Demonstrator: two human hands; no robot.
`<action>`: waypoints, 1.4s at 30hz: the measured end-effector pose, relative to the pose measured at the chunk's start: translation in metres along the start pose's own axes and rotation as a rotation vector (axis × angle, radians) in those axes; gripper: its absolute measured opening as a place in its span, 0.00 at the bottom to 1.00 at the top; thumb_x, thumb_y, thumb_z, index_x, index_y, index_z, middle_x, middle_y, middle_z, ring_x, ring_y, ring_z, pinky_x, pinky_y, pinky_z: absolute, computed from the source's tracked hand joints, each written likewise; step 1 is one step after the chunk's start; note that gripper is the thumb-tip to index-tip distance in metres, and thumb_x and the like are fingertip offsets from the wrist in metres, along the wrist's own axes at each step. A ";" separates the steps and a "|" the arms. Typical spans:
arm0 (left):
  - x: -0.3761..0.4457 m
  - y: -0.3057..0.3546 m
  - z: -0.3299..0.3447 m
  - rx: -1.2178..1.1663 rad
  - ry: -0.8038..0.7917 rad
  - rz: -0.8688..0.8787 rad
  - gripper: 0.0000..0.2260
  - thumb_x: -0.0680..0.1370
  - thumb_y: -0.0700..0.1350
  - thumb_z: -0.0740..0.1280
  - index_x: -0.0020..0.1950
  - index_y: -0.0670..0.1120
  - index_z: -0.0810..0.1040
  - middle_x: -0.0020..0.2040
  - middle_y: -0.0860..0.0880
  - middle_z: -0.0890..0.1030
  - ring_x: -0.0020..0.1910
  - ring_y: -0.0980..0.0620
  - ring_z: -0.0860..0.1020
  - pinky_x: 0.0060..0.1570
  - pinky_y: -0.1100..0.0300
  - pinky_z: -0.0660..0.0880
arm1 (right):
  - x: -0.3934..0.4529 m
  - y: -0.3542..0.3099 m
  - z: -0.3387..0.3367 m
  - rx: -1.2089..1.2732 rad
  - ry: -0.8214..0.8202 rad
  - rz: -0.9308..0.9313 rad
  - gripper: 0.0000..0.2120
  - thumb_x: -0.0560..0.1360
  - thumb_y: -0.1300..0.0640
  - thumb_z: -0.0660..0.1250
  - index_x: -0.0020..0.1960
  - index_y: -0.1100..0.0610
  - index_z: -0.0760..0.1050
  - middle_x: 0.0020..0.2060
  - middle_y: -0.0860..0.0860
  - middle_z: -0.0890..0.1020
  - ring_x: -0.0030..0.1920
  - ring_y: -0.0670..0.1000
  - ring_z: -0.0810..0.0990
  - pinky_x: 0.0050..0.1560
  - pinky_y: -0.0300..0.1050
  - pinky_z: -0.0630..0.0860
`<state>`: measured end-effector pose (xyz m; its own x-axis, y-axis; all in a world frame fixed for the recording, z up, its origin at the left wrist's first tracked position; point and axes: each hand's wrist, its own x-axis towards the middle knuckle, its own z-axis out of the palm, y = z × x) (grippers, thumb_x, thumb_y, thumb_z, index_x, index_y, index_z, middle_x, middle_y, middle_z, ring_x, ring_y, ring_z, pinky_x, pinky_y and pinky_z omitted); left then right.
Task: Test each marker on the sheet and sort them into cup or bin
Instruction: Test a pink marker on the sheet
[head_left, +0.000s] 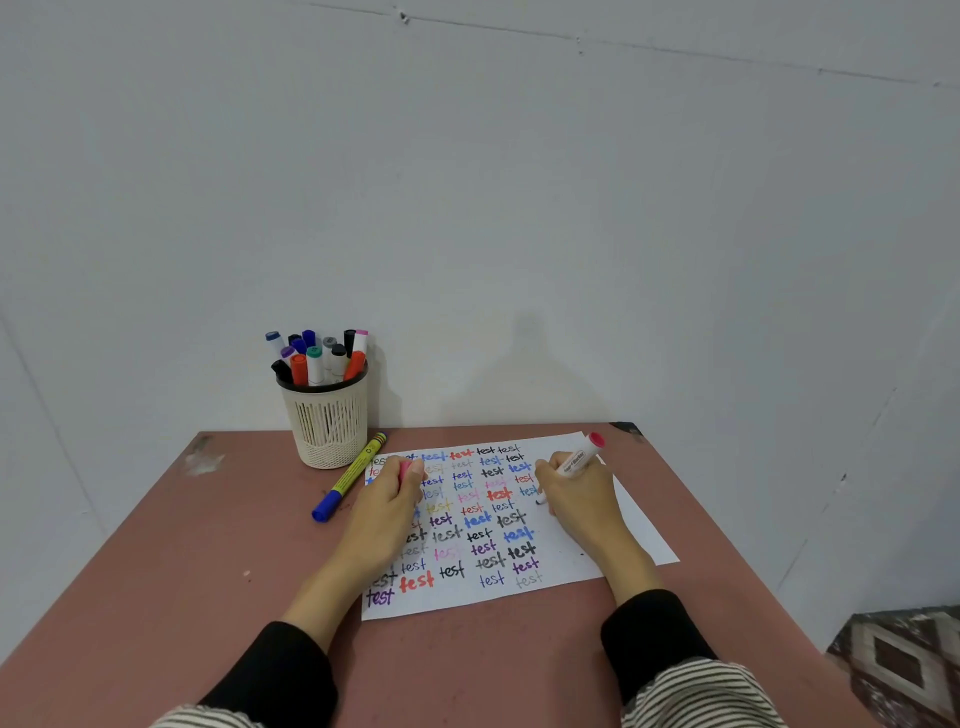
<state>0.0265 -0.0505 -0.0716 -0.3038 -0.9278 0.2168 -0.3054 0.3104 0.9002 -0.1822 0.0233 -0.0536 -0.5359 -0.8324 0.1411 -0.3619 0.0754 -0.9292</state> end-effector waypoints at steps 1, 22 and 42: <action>0.000 0.000 0.000 -0.006 -0.002 -0.003 0.17 0.83 0.54 0.55 0.47 0.40 0.71 0.32 0.54 0.69 0.30 0.55 0.65 0.33 0.55 0.63 | 0.000 0.000 0.000 -0.005 -0.002 -0.006 0.15 0.75 0.59 0.64 0.32 0.57 0.65 0.29 0.56 0.69 0.30 0.51 0.66 0.31 0.41 0.63; 0.003 -0.004 0.000 -0.026 -0.015 -0.017 0.16 0.83 0.54 0.56 0.45 0.43 0.71 0.30 0.56 0.68 0.29 0.55 0.65 0.32 0.55 0.62 | 0.000 0.000 0.000 -0.020 0.014 -0.017 0.18 0.76 0.58 0.64 0.30 0.55 0.62 0.27 0.54 0.68 0.29 0.50 0.64 0.28 0.39 0.61; 0.000 -0.002 0.000 0.012 -0.007 -0.019 0.17 0.83 0.54 0.56 0.48 0.41 0.73 0.32 0.54 0.70 0.30 0.55 0.65 0.32 0.56 0.63 | 0.003 0.001 0.001 -0.054 0.087 0.016 0.19 0.76 0.60 0.62 0.29 0.54 0.59 0.23 0.46 0.63 0.22 0.43 0.59 0.26 0.38 0.59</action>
<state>0.0267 -0.0514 -0.0729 -0.3046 -0.9319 0.1972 -0.3219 0.2955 0.8995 -0.1836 0.0200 -0.0548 -0.6057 -0.7799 0.1575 -0.3916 0.1199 -0.9123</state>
